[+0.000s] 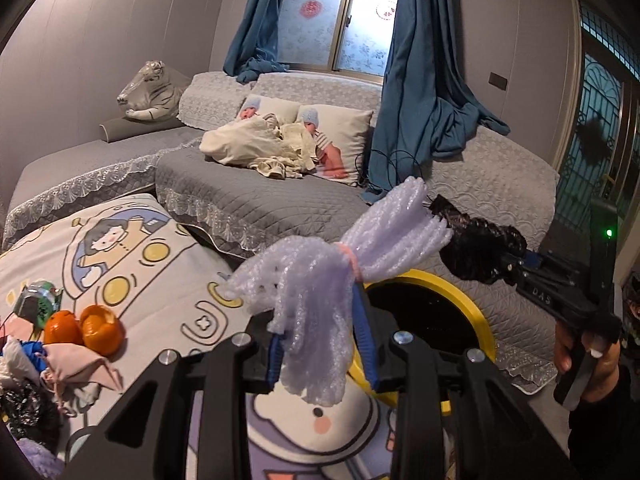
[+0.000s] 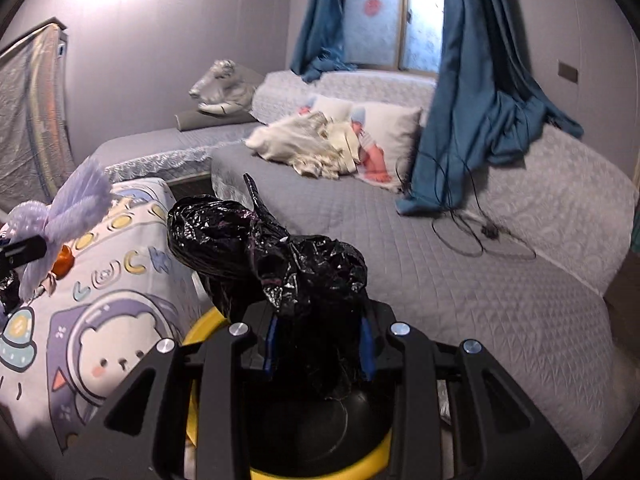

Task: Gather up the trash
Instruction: 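Carry the black bag and foam net to the yellow bin and release both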

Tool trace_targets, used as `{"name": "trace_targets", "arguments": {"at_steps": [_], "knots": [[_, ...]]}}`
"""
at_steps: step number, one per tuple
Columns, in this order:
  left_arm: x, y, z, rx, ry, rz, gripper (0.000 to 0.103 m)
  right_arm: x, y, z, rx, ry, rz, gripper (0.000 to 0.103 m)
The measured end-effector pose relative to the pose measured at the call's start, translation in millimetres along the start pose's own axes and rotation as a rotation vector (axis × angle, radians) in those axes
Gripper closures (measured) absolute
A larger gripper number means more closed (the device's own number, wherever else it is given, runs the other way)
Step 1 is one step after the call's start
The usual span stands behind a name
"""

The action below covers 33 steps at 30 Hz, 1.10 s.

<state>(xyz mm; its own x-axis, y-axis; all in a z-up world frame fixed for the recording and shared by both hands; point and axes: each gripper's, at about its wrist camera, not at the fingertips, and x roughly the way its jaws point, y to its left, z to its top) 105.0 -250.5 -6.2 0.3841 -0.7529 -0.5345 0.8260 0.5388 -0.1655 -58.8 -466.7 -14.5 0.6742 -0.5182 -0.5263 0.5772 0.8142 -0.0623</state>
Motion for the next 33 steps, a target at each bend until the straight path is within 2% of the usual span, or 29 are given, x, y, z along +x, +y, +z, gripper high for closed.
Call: {"name": "trace_targets", "arguments": {"at_steps": [8, 13, 19, 27, 33], "knots": [[45.0, -27.9, -1.3, 0.031, 0.065, 0.009, 0.073, 13.5, -11.1, -27.8, 0.051, 0.068, -0.033, 0.073], [78.8, -44.0, -9.4, 0.063, 0.119, 0.044, 0.073, 28.6, -14.9, -43.7, 0.072, 0.118, -0.031, 0.072], [115.9, -54.1, -12.9, 0.056, 0.178, 0.018, 0.072, 43.8, -20.8, -58.1, 0.1, 0.185, -0.045, 0.072], [142.8, -62.2, -13.2, 0.053, 0.206, -0.006, 0.069, 53.4, -23.1, -65.7, 0.106, 0.221, -0.051, 0.067], [145.2, -61.6, -13.6, 0.035, 0.198, -0.015, 0.053, 57.2, -25.4, -66.6, 0.119, 0.234, -0.076, 0.054]]}}
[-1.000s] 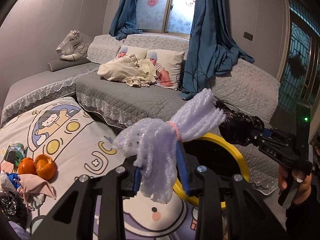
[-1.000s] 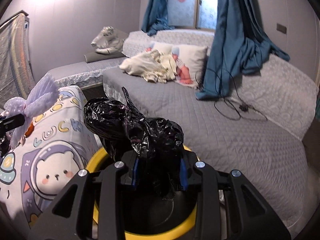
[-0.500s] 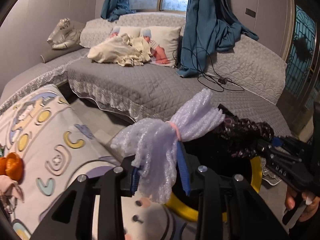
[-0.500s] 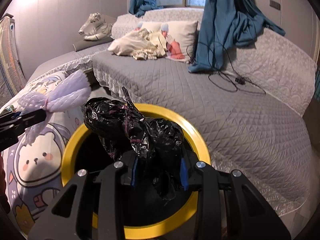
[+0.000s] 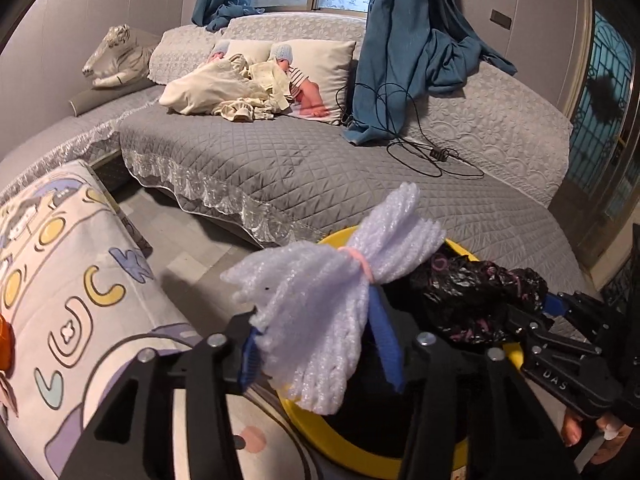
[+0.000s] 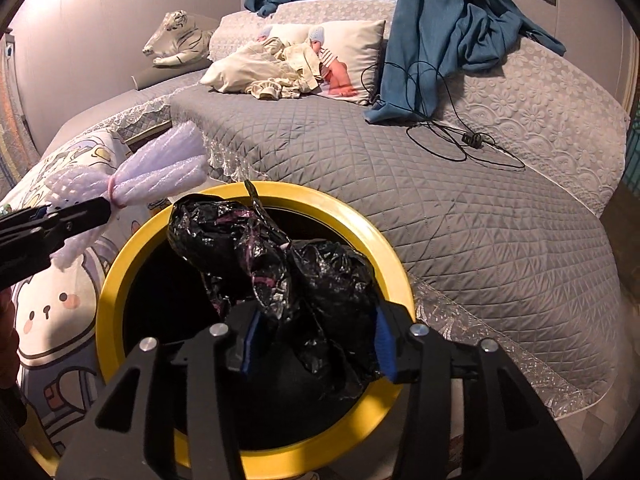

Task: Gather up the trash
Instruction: 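Carry the black bag and foam net to the yellow bin and release both, then move both tools back over the trash pile on the bed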

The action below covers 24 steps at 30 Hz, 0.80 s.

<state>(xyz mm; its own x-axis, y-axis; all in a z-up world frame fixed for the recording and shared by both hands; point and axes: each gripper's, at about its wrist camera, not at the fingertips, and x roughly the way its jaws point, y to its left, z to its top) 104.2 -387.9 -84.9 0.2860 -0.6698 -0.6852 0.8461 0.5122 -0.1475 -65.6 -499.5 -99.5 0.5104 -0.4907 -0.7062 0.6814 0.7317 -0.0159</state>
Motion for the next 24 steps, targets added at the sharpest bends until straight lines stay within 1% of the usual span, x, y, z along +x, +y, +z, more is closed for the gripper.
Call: {"name": "trace_targets", "arguments": {"at_steps": [2, 3, 7, 9, 13, 14, 16, 18, 24], "knots": [[-0.6, 2.0, 0.0, -0.012, -0.004, 0.009, 0.05, 0.5, -1.8, 0.2, 0.012, 0.007, 0.003, 0.051], [-1.2, 2.8, 0.2, -0.014, -0.007, 0.009, 0.046, 0.1, -2.4, -0.1, 0.017, 0.008, 0.003, 0.048], [-7.6, 5.6, 2.0, -0.037, -0.036, 0.016, 0.031, -3.5, -4.9, 1.1, 0.025, 0.001, -0.009, 0.046], [-10.7, 7.1, 2.8, -0.044, -0.043, 0.009, 0.025, -5.6, -7.6, 2.8, 0.037, -0.006, -0.011, 0.039], [-19.3, 9.8, 4.3, -0.068, -0.075, 0.009, 0.013, -11.4, -10.9, 6.9, 0.049, -0.019, -0.004, 0.03], [-21.9, 11.3, 5.2, -0.075, -0.082, 0.013, 0.012, -12.5, -11.8, 7.9, 0.052, -0.023, -0.003, 0.029], [-30.5, 17.1, 5.9, -0.099, -0.114, 0.021, 0.008, -15.7, -11.1, 9.4, 0.052, -0.031, -0.009, 0.029], [-40.6, 23.6, 5.4, -0.119, -0.147, 0.031, 0.008, -19.7, -11.3, 12.2, 0.056, -0.04, -0.006, 0.028], [-74.7, 55.3, 3.0, -0.179, -0.187, 0.061, 0.008, -36.5, -0.2, 25.5, 0.047, -0.085, 0.028, 0.027]]}}
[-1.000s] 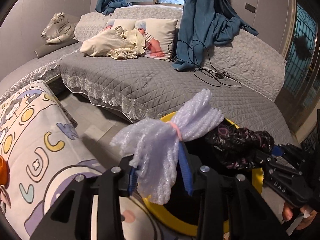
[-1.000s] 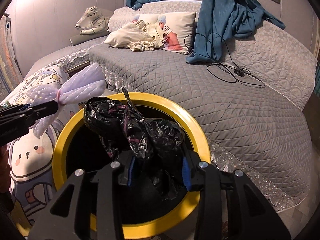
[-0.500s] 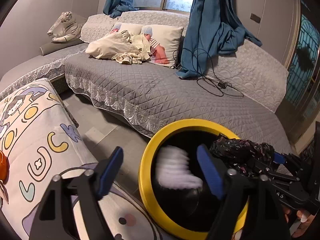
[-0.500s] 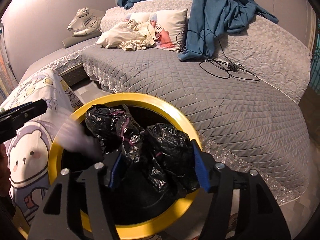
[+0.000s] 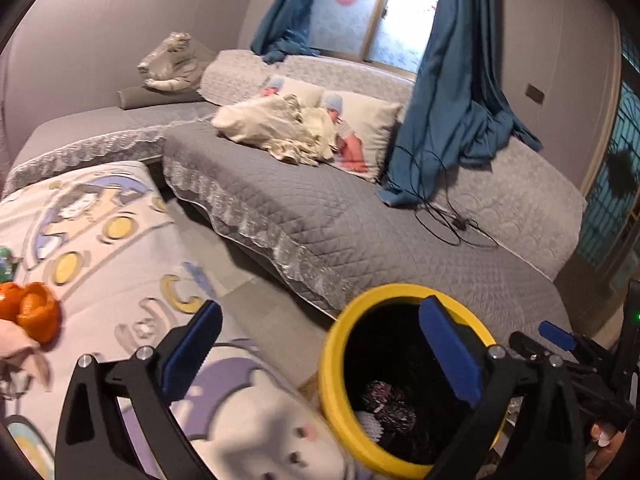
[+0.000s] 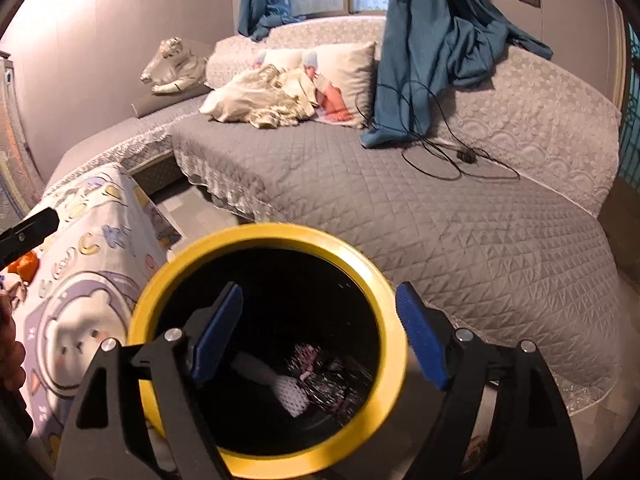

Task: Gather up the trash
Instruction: 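Move both tools back over the trash pile on the bed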

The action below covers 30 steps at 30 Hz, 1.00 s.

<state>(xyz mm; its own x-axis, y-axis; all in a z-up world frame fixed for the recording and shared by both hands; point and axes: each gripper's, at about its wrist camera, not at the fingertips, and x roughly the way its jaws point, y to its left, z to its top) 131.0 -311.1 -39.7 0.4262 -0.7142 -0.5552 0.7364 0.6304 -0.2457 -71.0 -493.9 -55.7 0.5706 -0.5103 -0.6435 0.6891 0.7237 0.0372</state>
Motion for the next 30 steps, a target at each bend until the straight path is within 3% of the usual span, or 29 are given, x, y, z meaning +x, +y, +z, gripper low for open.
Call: {"name": "trace_targets", "arguments": {"at_steps": [4, 10, 15, 21, 26, 30], "knots": [[-21.7, 22.1, 2.9, -0.012, 0.031, 0.025, 0.008, -10.6, 19.9, 11.0, -0.033, -0.041, 0.036, 0.026], [-68.8, 47.8, -2.6, 0.025, -0.009, 0.038, 0.008, -27.2, 68.3, 25.4, -0.105, -0.097, 0.135, 0.024], [-102.7, 83.4, -4.2, -0.06, -0.049, 0.069, 0.008, -43.3, 119.5, 32.5, -0.189, -0.144, 0.229, 0.023], [-144.0, 129.1, -9.7, -0.06, -0.089, 0.265, 0.008, -56.6, 187.1, 28.4, -0.314, -0.189, 0.338, 0.023], [-176.6, 171.3, -19.4, -0.054, -0.114, 0.388, 0.008, -54.8, 242.7, 16.1, -0.415, -0.201, 0.417, 0.021], [-197.6, 211.8, -25.5, -0.105, -0.115, 0.469, 0.008, -49.9, 286.4, 0.7, -0.5, -0.2, 0.472, 0.021]]}}
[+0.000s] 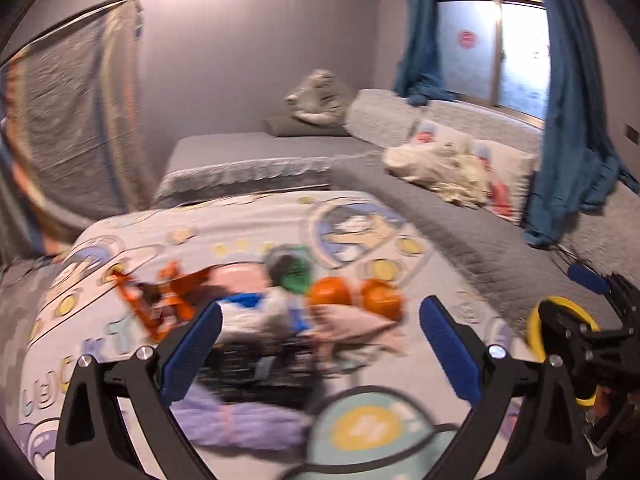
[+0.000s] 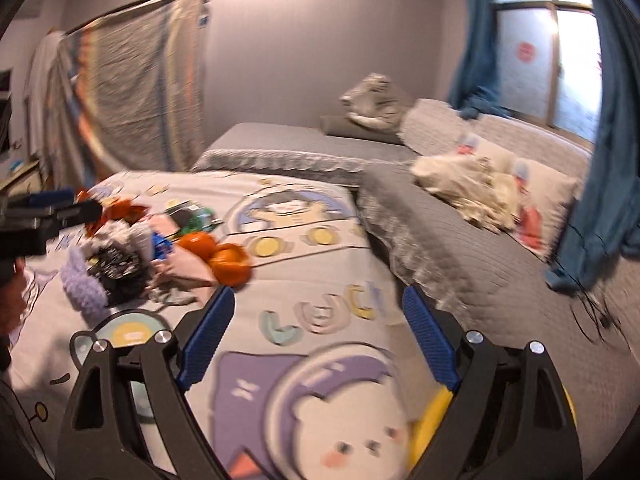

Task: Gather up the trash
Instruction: 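Move both tools back over the trash pile on the bed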

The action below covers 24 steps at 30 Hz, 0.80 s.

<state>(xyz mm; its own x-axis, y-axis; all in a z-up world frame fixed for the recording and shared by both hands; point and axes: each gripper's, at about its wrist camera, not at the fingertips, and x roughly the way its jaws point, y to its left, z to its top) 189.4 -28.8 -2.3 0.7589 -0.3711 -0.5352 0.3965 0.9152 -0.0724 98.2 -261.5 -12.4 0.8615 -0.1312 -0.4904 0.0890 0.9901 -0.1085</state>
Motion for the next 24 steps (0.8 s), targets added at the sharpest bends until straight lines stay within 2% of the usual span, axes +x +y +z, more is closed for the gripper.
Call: {"name": "trace_targets", "arguments": {"at_steps": [4, 9, 16, 21, 24], "knots": [[6.2, 50.0, 1.2, -0.069, 0.027, 0.076, 0.008, 24.4, 37.1, 3.9, -0.092, 0.004, 0.04, 0.02], [17.7, 100.0, -2.2, -0.101, 0.059, 0.149, 0.008, 51.7, 74.8, 3.9, -0.229, 0.006, 0.106, 0.02], [40.0, 146.3, -6.0, -0.165, 0.098, 0.154, 0.008, 89.1, 103.7, 6.9, -0.35, 0.043, 0.191, 0.02], [63.1, 162.4, -5.7, -0.179, 0.14, 0.159, 0.008, 115.9, 109.0, 7.2, -0.368, 0.096, 0.237, 0.02], [73.5, 171.5, -4.6, -0.217, 0.152, 0.135, 0.008, 124.8, 109.3, 6.9, -0.37, 0.113, 0.271, 0.02]]}}
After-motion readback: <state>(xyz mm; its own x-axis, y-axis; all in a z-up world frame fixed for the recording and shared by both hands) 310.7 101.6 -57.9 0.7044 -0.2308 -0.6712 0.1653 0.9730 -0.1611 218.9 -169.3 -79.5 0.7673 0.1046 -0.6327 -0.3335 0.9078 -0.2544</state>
